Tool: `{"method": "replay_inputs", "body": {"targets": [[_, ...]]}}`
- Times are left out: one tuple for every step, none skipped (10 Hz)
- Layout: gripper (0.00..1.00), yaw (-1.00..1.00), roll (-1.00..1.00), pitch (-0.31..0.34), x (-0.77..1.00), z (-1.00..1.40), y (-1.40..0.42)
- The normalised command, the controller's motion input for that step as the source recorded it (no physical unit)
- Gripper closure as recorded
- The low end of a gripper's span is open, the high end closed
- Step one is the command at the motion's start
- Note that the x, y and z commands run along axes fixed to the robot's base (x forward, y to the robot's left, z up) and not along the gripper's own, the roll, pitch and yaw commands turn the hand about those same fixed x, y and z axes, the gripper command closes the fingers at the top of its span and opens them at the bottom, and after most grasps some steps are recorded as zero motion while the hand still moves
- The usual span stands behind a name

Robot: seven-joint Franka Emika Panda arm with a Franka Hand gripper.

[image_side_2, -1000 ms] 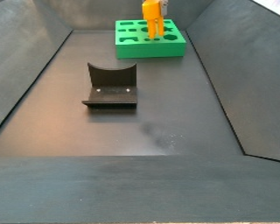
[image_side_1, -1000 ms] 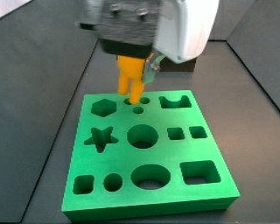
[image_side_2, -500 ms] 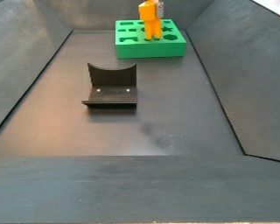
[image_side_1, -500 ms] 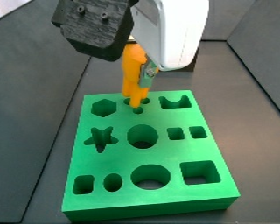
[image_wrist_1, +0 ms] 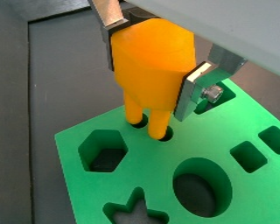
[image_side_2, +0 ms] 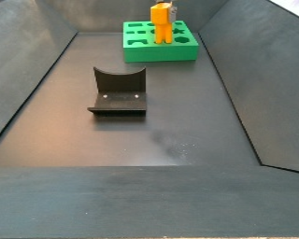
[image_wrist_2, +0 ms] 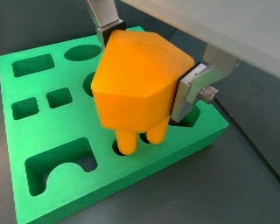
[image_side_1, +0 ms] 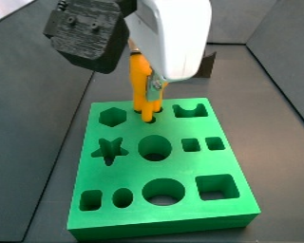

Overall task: Pick up the 3 prong object. Move up. Place the 3 prong object on the fixture. Regrasp the 3 prong object. Move to above the board. Insert the 3 prong object.
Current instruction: Insert the 3 prong object.

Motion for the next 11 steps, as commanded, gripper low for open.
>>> {"method": "replay_inputs", "body": {"targets": [[1.0, 0.25, 0.0, -0.169, -0.04, -0.35, -0.05], [1.0, 0.27, 0.0, -0.187, -0.08, -0.38, -0.07], [1.0, 0.17, 0.01, -0.171, -0.08, -0.43, -0.13], [1.0, 0.09, 0.05, -0.129, -0.01, -0.42, -0.13], [1.0, 0.05, 0.07, -0.1, 0.0, -0.39, -0.11], [1.0, 0.02, 0.09, -0.087, 0.0, -0.38, -0.07], [1.0, 0.0, 0.11, 0.0, 0.1, -0.35, -0.05], [1.0, -0.1, 0.04, -0.009, 0.21, -0.38, 0.0], [1.0, -0.07, 0.06, -0.004, 0.26, -0.41, 0.0], [1.0, -0.06, 0.1, 0.0, 0.29, -0.37, 0.0], [1.0, -0.03, 0.13, 0.0, 0.31, -0.35, 0.0]]}}
